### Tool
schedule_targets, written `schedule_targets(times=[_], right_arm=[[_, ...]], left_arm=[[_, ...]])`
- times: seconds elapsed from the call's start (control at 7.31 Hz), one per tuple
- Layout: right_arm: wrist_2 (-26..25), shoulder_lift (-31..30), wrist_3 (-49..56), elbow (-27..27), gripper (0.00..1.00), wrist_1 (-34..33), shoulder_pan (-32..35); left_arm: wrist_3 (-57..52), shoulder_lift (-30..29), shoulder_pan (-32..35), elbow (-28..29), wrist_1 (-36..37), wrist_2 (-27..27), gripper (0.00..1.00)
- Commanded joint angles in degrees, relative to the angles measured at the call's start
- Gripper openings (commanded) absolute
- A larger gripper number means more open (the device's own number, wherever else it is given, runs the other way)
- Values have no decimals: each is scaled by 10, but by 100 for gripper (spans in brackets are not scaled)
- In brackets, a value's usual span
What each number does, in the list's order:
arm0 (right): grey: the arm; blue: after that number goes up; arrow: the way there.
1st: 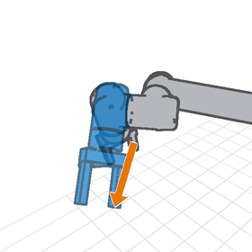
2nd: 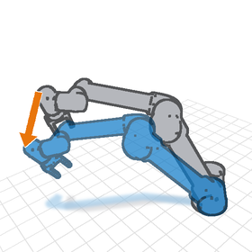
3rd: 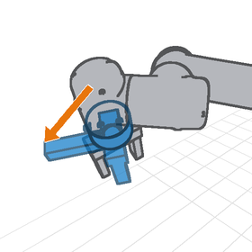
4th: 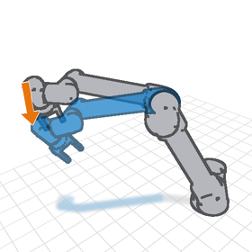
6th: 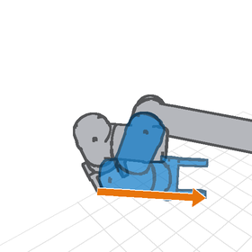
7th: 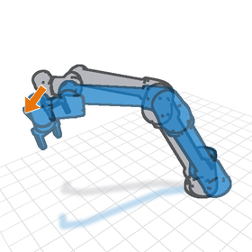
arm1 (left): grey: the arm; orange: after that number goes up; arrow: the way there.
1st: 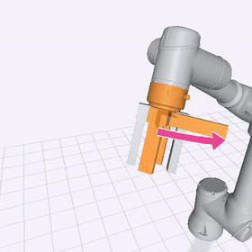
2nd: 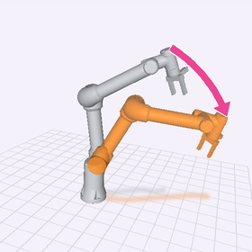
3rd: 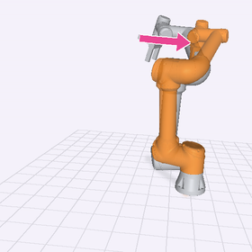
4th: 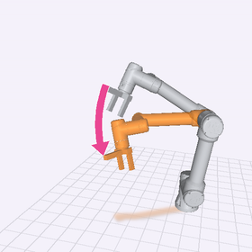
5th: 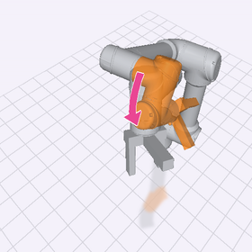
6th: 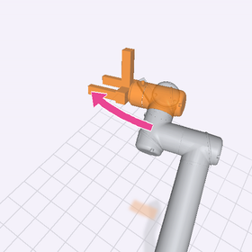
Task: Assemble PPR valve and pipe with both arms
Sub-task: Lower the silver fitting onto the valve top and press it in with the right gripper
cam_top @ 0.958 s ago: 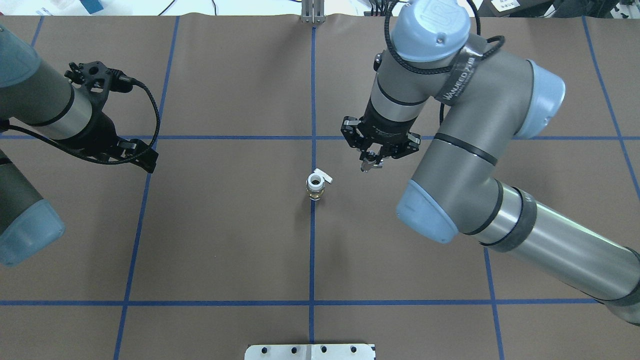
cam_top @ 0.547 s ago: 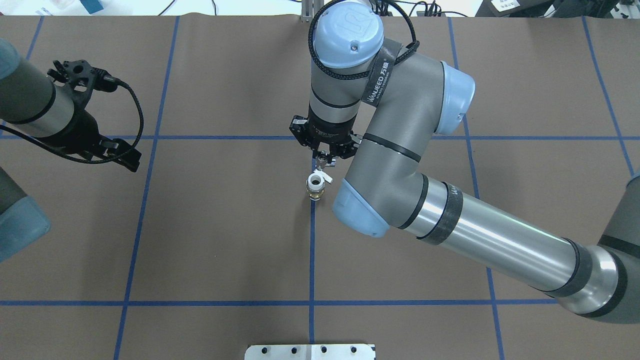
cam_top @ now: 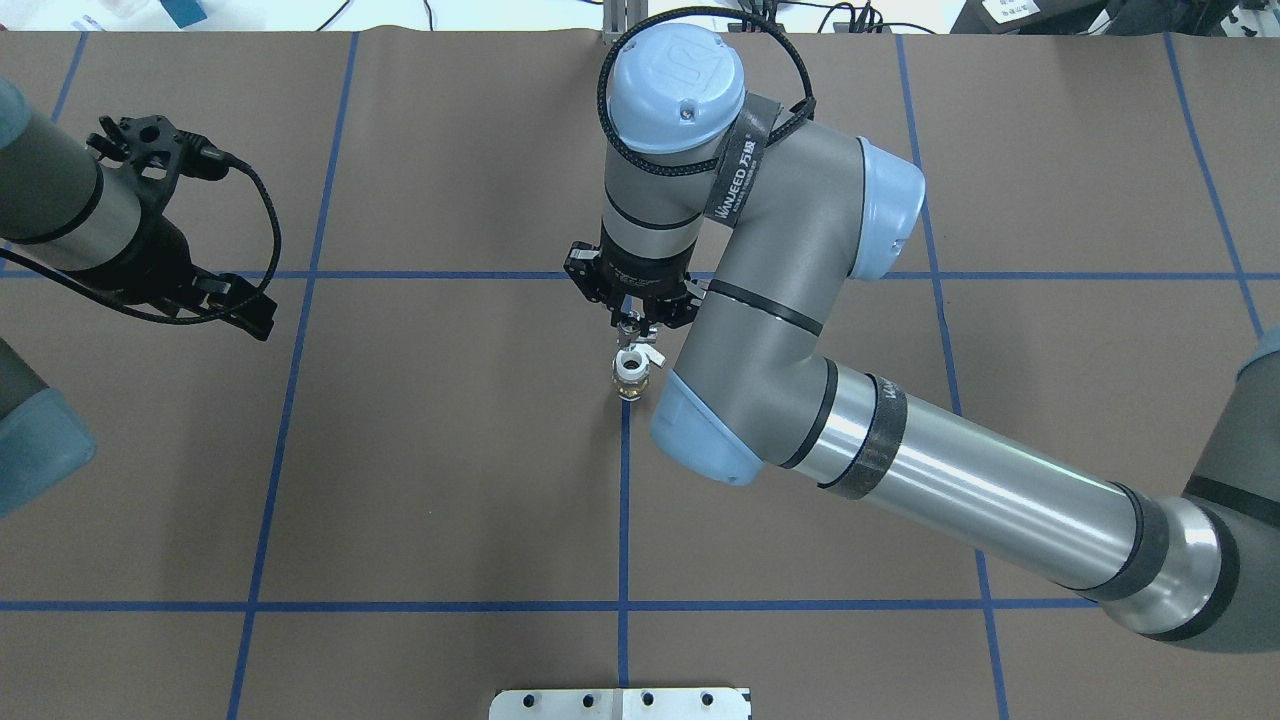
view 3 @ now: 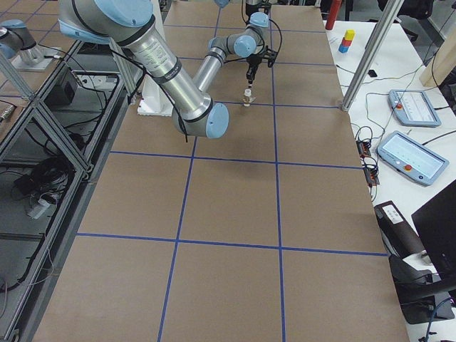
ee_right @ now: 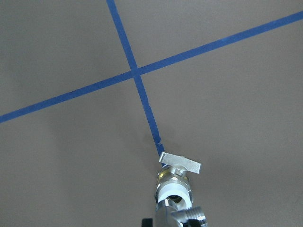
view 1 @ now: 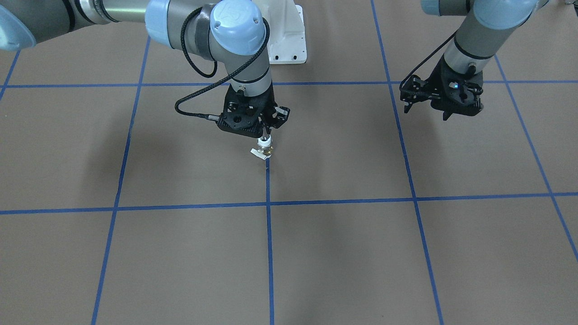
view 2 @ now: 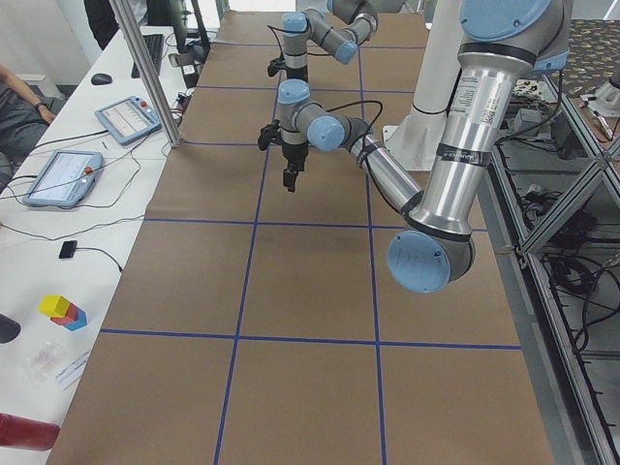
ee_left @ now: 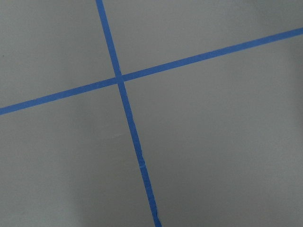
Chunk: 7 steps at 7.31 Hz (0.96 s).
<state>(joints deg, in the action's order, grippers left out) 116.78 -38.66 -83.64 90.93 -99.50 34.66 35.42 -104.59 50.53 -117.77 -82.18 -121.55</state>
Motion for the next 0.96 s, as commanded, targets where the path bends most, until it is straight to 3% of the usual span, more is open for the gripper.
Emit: schedule_targets(times=[0.0,0.82], right_arm=[[-2,-5,1,1,0,-1,-5],[-7,-10,0,1,0,0,-9]], left_arm=[[0,0,0,0,0,0,99],[0,0,0,1,0,0,99]])
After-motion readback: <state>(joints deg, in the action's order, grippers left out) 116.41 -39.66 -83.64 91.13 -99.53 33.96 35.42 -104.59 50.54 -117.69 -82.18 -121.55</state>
